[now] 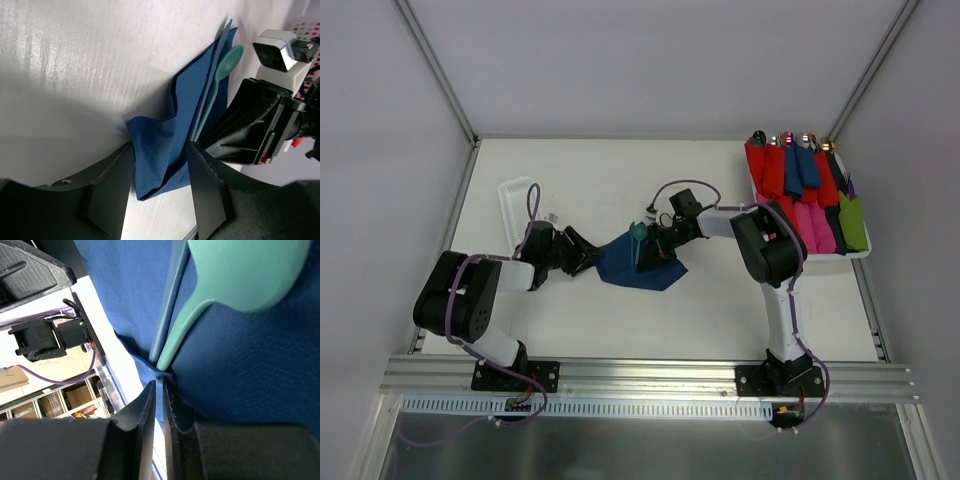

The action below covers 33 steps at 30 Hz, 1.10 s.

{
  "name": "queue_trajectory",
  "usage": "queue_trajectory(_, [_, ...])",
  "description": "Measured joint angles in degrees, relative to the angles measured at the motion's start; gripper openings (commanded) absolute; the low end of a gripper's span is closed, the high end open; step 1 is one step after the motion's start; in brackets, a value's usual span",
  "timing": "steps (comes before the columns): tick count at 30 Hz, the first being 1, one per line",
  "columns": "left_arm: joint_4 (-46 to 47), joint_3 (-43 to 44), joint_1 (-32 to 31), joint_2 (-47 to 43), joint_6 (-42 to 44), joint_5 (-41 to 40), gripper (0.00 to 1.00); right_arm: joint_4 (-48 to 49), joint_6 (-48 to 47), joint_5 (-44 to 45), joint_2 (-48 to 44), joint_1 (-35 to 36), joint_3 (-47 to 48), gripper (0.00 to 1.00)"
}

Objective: Place the utensils on the paper napkin and roll it up

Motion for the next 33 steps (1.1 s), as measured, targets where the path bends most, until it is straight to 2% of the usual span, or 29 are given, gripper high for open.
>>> queue_trajectory(11, [15.3,-4.5,3.2,4.5,-3.0,4.7,0.47,-0.3,-0.5,0.0,0.0,0.0,0.1,0.13])
queue_trajectory(14, [17.8,-5.1,3.8,5.7,-3.3,5.8,0.39,-0.5,-0.5,0.0,0.1,0.0,0.2,0.13])
queue_trajectory(15, [18.3,-5.3,3.9,5.9,-3.3,5.9,0.32,-0.6,-0.5,0.0,0.1,0.0,0.3,0.13])
queue_trajectory(18, [18.6,-6.0,4.0,5.7,-3.7,5.8,0.22,-0.7,-0.5,0.0,0.2,0.0,0.4,0.13])
queue_trajectory(19, [18.3,-6.1,4.0,5.5,-3.6,5.8,0.14,-0.7,-0.5,0.0,0.2,0.0,0.4,0.13])
queue_trajectory(22, [15.4,-6.6,4.0,3.8,-2.9,5.3,0.0,-0.9,-0.5,0.0,0.2,0.0,0.4,0.13])
queue_trajectory(28, [11.0,-6.5,3.8,-0.7,-2.3,5.7,0.0,-0.9,-0.5,0.0,0.2,0.0,0.4,0.13])
queue_trajectory(33, [8.7,-4.4,1.3,-1.0,-2.1,5.9,0.0,-1.1,-0.6,0.2,0.3,0.0,0.7,0.13])
